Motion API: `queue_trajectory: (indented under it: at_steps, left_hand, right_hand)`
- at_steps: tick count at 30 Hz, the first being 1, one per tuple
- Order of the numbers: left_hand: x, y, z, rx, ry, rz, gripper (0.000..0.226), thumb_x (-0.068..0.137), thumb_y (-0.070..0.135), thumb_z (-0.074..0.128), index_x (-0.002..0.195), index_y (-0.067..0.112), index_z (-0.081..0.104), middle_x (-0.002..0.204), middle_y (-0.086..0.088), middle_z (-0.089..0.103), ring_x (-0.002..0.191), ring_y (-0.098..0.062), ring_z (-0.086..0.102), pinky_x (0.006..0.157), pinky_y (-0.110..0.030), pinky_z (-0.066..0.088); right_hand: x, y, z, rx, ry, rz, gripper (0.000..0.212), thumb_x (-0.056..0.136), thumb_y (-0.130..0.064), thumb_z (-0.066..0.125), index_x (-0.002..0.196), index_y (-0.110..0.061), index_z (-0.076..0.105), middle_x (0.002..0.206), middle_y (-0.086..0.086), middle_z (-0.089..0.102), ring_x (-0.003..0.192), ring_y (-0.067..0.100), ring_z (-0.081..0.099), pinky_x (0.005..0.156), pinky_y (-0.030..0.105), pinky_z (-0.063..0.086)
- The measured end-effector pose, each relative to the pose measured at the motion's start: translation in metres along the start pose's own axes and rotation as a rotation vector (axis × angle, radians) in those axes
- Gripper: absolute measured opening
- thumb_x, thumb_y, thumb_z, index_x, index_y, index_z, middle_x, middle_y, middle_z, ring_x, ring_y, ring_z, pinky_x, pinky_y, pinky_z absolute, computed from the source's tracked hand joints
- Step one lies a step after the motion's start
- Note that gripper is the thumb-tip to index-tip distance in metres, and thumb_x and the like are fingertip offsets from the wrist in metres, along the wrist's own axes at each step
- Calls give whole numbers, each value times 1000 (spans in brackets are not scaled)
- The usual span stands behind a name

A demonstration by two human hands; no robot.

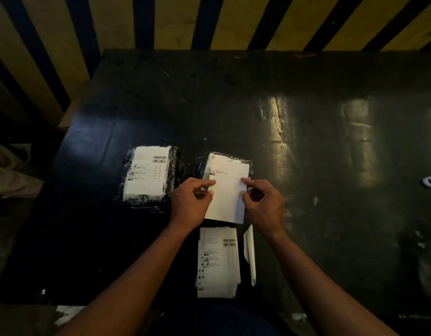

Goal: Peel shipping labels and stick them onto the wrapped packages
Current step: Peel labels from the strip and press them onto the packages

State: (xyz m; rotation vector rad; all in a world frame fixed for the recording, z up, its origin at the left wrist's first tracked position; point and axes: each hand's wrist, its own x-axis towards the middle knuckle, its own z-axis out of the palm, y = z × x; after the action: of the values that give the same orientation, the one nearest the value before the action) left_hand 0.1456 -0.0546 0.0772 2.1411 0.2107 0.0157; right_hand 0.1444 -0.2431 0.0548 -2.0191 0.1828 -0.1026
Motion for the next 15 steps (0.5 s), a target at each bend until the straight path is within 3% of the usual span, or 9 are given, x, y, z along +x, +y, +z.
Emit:
queue_trajectory:
  at_steps: [9, 15]
  left_hand:
    - [40, 3, 5, 143, -62, -73, 31, 88, 13, 78, 116, 27, 76, 108, 14, 64, 80, 5, 60, 63, -1, 43]
    - [50, -3, 11, 162, -83, -61, 31, 88, 12, 78, 117, 24, 76, 103, 9, 66, 76, -2, 62, 67, 2, 45]
  right_hand:
    - [33, 6, 16, -70, 3, 85, 34, 88, -14, 78, 121, -17, 71, 110, -6, 66, 85, -3, 62, 68, -2, 46]
    - [43, 8, 21, -101, -9, 119, 35, 88, -13, 78, 122, -17, 72, 109, -6, 67, 83, -1, 62, 71, 0, 48]
